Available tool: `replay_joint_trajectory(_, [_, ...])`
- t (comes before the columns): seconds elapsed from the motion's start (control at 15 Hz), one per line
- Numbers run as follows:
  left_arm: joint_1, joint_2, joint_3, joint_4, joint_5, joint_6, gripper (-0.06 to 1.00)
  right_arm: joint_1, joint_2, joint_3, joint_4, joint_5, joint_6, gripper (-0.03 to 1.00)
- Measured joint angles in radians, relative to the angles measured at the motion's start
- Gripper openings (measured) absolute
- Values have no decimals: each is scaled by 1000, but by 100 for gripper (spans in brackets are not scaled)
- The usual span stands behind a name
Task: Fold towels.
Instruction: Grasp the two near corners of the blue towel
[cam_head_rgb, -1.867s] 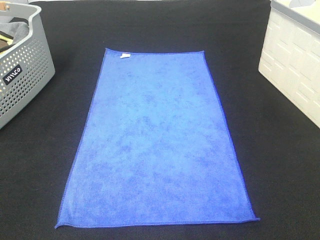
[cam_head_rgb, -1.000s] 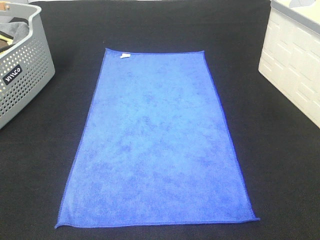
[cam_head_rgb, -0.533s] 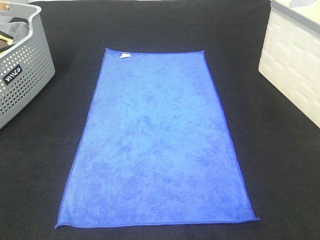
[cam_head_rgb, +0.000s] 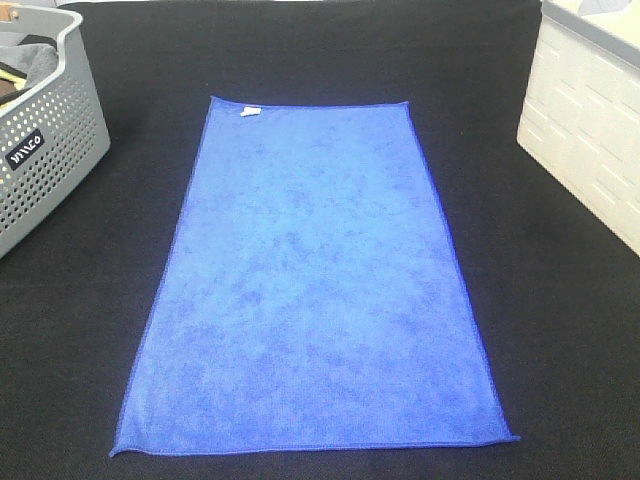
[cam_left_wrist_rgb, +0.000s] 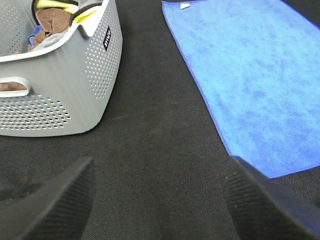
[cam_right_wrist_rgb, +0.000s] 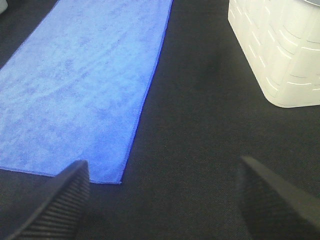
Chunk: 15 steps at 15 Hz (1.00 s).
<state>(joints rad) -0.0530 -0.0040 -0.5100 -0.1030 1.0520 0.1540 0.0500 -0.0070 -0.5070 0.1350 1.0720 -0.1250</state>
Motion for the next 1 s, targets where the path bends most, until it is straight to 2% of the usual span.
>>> replay_joint_trajectory(1.0, [0, 0, 0, 0, 0, 0, 69, 0, 0, 0, 0, 0, 0, 76])
